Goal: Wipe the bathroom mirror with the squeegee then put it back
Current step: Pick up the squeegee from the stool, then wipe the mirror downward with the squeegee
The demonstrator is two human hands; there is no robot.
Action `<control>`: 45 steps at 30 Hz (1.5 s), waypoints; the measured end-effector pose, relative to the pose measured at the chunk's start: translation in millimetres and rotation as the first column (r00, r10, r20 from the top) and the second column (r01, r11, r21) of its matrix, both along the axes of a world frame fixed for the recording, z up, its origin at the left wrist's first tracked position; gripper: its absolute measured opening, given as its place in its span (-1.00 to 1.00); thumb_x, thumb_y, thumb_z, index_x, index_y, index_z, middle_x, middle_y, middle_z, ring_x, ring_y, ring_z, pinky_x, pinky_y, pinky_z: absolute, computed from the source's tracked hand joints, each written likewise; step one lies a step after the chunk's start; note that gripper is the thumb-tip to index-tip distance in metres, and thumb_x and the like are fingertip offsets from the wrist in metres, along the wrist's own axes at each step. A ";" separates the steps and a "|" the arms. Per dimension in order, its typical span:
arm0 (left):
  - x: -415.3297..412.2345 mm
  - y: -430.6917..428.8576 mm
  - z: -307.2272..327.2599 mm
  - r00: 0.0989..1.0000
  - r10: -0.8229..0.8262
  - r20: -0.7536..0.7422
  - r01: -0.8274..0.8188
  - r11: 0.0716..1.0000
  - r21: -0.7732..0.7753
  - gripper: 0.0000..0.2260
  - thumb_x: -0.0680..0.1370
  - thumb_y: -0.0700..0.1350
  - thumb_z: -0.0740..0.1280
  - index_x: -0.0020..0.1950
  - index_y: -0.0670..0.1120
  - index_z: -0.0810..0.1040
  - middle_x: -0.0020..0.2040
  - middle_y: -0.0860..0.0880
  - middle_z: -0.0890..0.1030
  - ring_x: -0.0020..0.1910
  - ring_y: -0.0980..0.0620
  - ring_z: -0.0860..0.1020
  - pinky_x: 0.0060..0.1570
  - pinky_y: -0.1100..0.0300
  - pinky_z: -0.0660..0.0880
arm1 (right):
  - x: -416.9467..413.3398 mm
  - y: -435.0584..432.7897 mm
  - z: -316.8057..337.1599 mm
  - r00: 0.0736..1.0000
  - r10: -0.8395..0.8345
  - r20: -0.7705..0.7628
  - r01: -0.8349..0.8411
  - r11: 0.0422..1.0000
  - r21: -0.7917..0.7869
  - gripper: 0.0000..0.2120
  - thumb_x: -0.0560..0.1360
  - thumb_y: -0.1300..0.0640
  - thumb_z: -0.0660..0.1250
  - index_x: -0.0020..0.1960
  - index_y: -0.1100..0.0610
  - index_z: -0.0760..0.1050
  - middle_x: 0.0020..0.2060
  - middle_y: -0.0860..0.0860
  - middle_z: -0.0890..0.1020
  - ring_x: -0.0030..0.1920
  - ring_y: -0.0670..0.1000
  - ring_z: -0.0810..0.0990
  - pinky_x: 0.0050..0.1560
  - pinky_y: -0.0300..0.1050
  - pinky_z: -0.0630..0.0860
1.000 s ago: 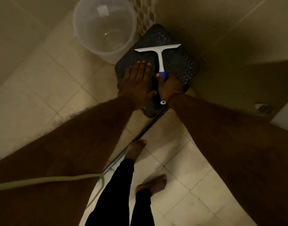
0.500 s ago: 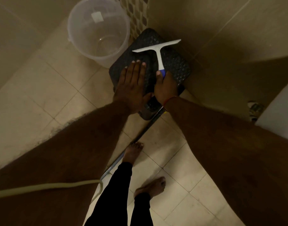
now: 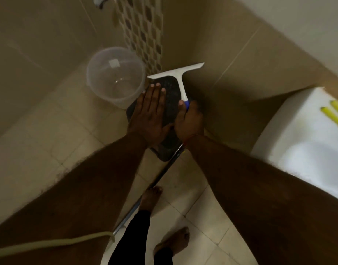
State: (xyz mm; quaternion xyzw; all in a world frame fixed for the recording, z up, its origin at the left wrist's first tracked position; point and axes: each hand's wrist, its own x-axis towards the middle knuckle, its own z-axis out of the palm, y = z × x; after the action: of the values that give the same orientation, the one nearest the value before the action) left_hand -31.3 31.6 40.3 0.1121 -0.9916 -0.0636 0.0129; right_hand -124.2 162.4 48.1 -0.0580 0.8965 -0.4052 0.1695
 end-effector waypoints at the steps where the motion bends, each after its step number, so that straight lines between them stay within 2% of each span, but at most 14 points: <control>1: -1.2 -1.0 12.7 1.000 -0.003 -0.020 0.003 1.000 -0.006 -0.03 0.70 0.44 0.05 0.80 -0.27 -0.09 0.81 -0.31 -0.08 0.81 -0.26 -0.10 0.76 -0.23 -0.14 | -2.1 1.7 14.6 1.000 -0.006 -0.017 0.006 1.000 -0.010 -0.64 0.76 -0.12 0.20 0.21 0.19 0.50 -0.10 0.01 0.53 -0.26 -0.10 0.46 -0.28 -0.18 0.32; 5: -13.8 -0.4 93.1 0.993 -0.030 -0.118 0.025 0.998 -0.049 -0.01 0.67 0.49 -0.05 0.80 -0.27 -0.08 0.81 -0.30 -0.06 0.81 -0.26 -0.08 0.76 -0.26 -0.08 | -17.0 7.8 100.8 0.990 -0.043 -0.133 0.032 0.996 -0.083 -0.66 0.75 -0.12 0.20 0.13 0.18 0.49 -0.15 0.06 0.57 -0.20 0.13 0.53 -0.17 -0.07 0.36; 10: -45.6 5.4 222.9 0.946 -0.105 -0.307 0.061 0.987 -0.151 -0.01 0.68 0.47 -0.01 0.79 -0.29 -0.04 0.81 -0.31 -0.02 0.81 -0.27 -0.04 0.76 -0.26 -0.05 | -38.5 18.8 238.9 0.970 -0.060 -0.235 0.023 0.987 -0.157 -0.67 0.74 -0.19 0.16 0.07 0.09 0.40 -0.13 0.12 0.63 -0.15 0.23 0.60 -0.11 0.12 0.56; 13: -53.9 13.4 306.5 0.889 -0.150 -0.434 0.059 0.975 -0.216 0.00 0.68 0.49 -0.05 0.78 -0.32 0.04 0.79 -0.33 0.06 0.80 -0.30 0.03 0.75 -0.28 0.01 | -42.2 31.1 325.0 0.925 -0.097 -0.366 0.028 0.981 -0.189 -0.65 0.73 -0.18 0.15 0.07 0.11 0.39 -0.11 0.18 0.64 -0.11 0.31 0.60 -0.10 0.17 0.57; 17: -50.2 25.5 419.5 0.828 -0.201 -0.524 0.046 0.955 -0.294 0.01 0.67 0.51 0.00 0.78 -0.31 0.04 0.80 -0.32 0.05 0.80 -0.29 0.02 0.72 -0.33 0.09 | -32.0 46.7 438.9 0.839 -0.143 -0.525 0.001 0.965 -0.262 -0.65 0.73 -0.20 0.13 0.06 0.09 0.38 -0.11 0.16 0.65 -0.12 0.27 0.61 -0.11 0.15 0.58; 19: -43.8 30.6 475.6 0.804 -0.216 -0.554 0.023 0.942 -0.334 0.01 0.67 0.50 0.01 0.80 -0.29 -0.04 0.81 -0.29 -0.04 0.81 -0.25 -0.07 0.73 -0.31 0.05 | -20.5 54.4 496.5 0.799 -0.162 -0.579 -0.022 0.954 -0.298 -0.66 0.73 -0.19 0.14 0.05 0.09 0.37 -0.15 0.14 0.64 -0.15 0.25 0.60 -0.15 0.11 0.55; 23: -29.4 42.4 584.6 0.728 -0.251 -0.638 -0.020 0.922 -0.386 0.03 0.66 0.50 0.03 0.80 -0.28 -0.10 0.82 -0.26 -0.11 0.81 -0.21 -0.14 0.76 -0.28 -0.01 | 1.5 70.8 604.0 0.694 -0.213 -0.688 -0.078 0.927 -0.366 -0.68 0.74 -0.15 0.16 0.03 0.10 0.36 -0.20 0.13 0.62 -0.21 0.26 0.56 -0.24 0.07 0.44; 26: -20.1 58.5 656.1 0.674 -0.278 -0.684 -0.069 0.899 -0.432 0.05 0.66 0.53 -0.04 0.79 -0.28 -0.13 0.82 -0.26 -0.14 0.81 -0.21 -0.16 0.76 -0.27 -0.03 | 19.2 91.0 676.5 0.606 -0.255 -0.754 -0.105 0.914 -0.393 -0.71 0.74 -0.12 0.18 0.01 0.10 0.36 -0.24 0.06 0.58 -0.25 0.22 0.50 -0.27 0.03 0.31; 28: -14.1 73.3 701.6 0.627 -0.298 -0.719 -0.080 0.894 -0.441 0.06 0.64 0.55 -0.07 0.79 -0.28 -0.13 0.82 -0.26 -0.13 0.81 -0.20 -0.16 0.76 -0.27 -0.03 | 30.4 109.2 723.2 0.556 -0.291 -0.778 -0.115 0.901 -0.419 -0.71 0.73 -0.14 0.18 0.00 0.06 0.35 -0.27 0.01 0.57 -0.26 0.20 0.51 -0.27 0.02 0.32; 30: -9.0 91.5 739.5 0.578 -0.326 -0.748 -0.084 0.888 -0.452 0.07 0.65 0.55 0.01 0.79 -0.28 -0.12 0.82 -0.26 -0.12 0.81 -0.20 -0.15 0.75 -0.28 -0.01 | 40.3 129.4 762.1 0.504 -0.340 -0.794 -0.117 0.884 -0.453 -0.70 0.72 -0.17 0.18 -0.01 0.05 0.35 -0.29 0.00 0.56 -0.26 0.20 0.53 -0.27 0.04 0.37; 35: -2.5 140.1 799.3 0.452 -0.422 -0.786 -0.061 0.864 -0.499 0.03 0.68 0.49 0.10 0.79 -0.30 -0.11 0.81 -0.28 -0.11 0.81 -0.25 -0.12 0.74 -0.32 0.04 | 67.0 177.2 821.9 0.387 -0.430 -0.816 -0.105 0.859 -0.502 -0.68 0.73 -0.17 0.17 0.00 0.07 0.38 -0.28 0.00 0.56 -0.24 0.18 0.56 -0.22 0.04 0.41; 38: -3.6 164.9 812.1 0.406 -0.468 -0.785 -0.002 0.859 -0.512 0.03 0.65 0.45 0.17 0.80 -0.26 -0.11 0.82 -0.26 -0.14 0.81 -0.24 -0.14 0.74 -0.33 0.04 | 79.4 198.5 829.6 0.354 -0.446 -0.822 -0.070 0.864 -0.498 -0.68 0.73 -0.20 0.16 0.04 0.05 0.40 -0.23 0.00 0.57 -0.17 0.17 0.61 -0.13 0.08 0.53; 41: -8.5 184.6 816.3 0.399 -0.484 -0.779 0.034 0.856 -0.515 0.03 0.64 0.44 0.16 0.81 -0.22 -0.15 0.82 -0.23 -0.20 0.81 -0.21 -0.19 0.75 -0.30 0.01 | 85.6 216.9 827.9 0.335 -0.463 -0.821 -0.042 0.863 -0.504 -0.63 0.71 -0.26 0.13 0.06 0.03 0.42 -0.20 0.01 0.60 -0.16 0.12 0.62 -0.07 0.14 0.58; 45: -21.3 203.5 821.5 0.423 -0.496 -0.758 0.086 0.855 -0.512 0.01 0.65 0.47 0.05 0.80 -0.19 -0.23 0.81 -0.20 -0.30 0.80 -0.18 -0.29 0.77 -0.25 -0.09 | 89.6 243.4 826.4 0.351 -0.471 -0.809 -0.008 0.863 -0.506 -0.70 0.74 -0.14 0.18 0.13 0.09 0.46 -0.19 -0.09 0.53 -0.18 -0.14 0.53 -0.08 -0.02 0.43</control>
State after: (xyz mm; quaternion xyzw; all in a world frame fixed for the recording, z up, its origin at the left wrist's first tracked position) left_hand -52.6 235.1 861.8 -0.1193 -0.8383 0.0897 0.5244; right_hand -34.5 405.8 874.5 -0.1751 0.7241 -0.5089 -0.4312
